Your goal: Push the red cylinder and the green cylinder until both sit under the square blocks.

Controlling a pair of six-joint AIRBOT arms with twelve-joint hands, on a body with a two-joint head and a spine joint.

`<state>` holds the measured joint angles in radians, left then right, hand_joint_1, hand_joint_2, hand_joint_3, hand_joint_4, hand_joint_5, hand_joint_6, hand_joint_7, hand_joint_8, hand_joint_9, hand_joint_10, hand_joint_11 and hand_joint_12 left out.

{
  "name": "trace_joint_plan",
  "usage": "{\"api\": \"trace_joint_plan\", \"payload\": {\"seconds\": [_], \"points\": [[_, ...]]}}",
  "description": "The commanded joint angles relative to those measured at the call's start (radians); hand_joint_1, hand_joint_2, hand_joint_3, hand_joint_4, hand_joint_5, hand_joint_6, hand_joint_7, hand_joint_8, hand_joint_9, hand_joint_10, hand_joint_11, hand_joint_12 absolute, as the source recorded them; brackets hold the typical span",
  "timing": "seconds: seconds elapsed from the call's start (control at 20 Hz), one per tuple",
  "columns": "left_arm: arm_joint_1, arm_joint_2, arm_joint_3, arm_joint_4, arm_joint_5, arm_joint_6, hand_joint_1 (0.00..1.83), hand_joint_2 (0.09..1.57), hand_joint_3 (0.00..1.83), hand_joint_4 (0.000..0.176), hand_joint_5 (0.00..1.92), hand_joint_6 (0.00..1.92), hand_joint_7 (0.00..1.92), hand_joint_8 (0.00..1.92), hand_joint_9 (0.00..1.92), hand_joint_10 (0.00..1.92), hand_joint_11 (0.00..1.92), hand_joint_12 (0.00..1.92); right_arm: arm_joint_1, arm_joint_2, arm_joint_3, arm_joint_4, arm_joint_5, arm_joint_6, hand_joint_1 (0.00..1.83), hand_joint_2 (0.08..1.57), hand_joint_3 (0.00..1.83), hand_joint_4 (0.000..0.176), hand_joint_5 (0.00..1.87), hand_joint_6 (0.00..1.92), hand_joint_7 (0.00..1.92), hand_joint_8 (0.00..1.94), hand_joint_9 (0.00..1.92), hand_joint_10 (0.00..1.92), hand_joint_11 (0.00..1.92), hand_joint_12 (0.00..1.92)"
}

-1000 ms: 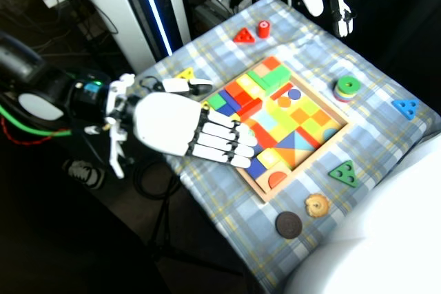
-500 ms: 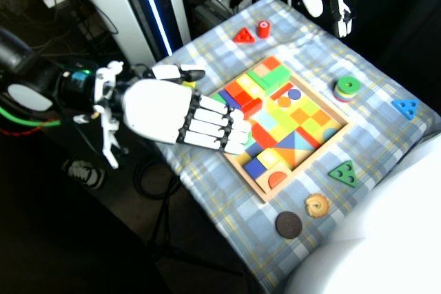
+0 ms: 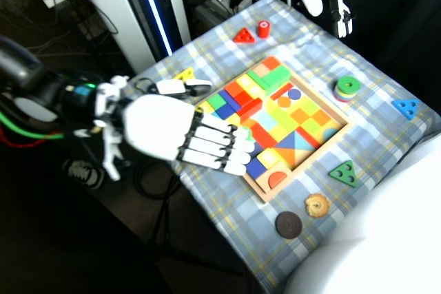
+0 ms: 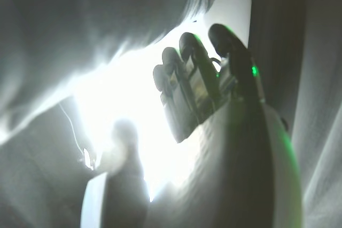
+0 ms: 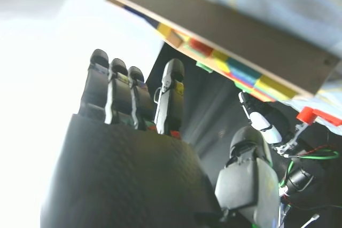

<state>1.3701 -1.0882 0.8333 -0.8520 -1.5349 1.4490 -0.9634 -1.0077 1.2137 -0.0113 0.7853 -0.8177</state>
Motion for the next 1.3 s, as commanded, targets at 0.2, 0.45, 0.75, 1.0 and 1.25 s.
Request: {"api": "trace_joint_plan", "payload": {"seconds": [0.2, 0.45, 0.75, 1.0, 1.25], "points": [[-0.001, 0.001, 0.006, 0.036, -0.115, -0.014, 0.35, 1.36, 0.00, 0.000, 0.60, 0.00, 0.56, 0.00, 0.43, 0.01, 0.00, 0.47, 0.007, 0.006, -0.001, 0.003, 0.081, 0.005, 0.00, 0.94, 0.00, 0.118, 0.41, 0.00, 0.02, 0.00, 0.00, 0.00, 0.00, 0.00], [-0.001, 0.000, 0.006, 0.036, -0.116, -0.016, 0.38, 1.36, 0.00, 0.000, 0.60, 0.00, 0.55, 0.00, 0.41, 0.01, 0.00, 0.37, -0.004, 0.059, -0.058, -0.020, 0.079, 0.005, 0.00, 0.95, 0.00, 0.095, 0.42, 0.01, 0.02, 0.00, 0.00, 0.00, 0.00, 0.00], [0.000, 0.000, 0.006, 0.036, -0.116, -0.016, 0.38, 1.36, 0.00, 0.000, 0.59, 0.00, 0.55, 0.00, 0.42, 0.01, 0.00, 0.46, -0.005, 0.072, -0.076, -0.022, 0.110, 0.005, 0.00, 0.93, 0.00, 0.116, 0.40, 0.00, 0.03, 0.00, 0.00, 0.00, 0.00, 0.00], [0.000, 0.001, 0.006, 0.036, -0.116, -0.016, 0.34, 1.35, 0.00, 0.000, 0.60, 0.00, 0.57, 0.00, 0.44, 0.02, 0.00, 0.56, -0.005, 0.087, -0.090, 0.009, 0.182, 0.005, 0.00, 0.94, 0.00, 0.112, 0.43, 0.01, 0.03, 0.00, 0.00, 0.00, 0.00, 0.00], [0.002, 0.000, 0.006, 0.036, -0.117, -0.017, 0.33, 1.37, 0.00, 0.000, 0.61, 0.01, 0.57, 0.00, 0.44, 0.02, 0.00, 0.61, -0.057, 0.100, -0.105, 0.087, 0.273, 0.005, 0.00, 0.96, 0.00, 0.115, 0.44, 0.00, 0.05, 0.01, 0.00, 0.00, 0.00, 0.00]]}}
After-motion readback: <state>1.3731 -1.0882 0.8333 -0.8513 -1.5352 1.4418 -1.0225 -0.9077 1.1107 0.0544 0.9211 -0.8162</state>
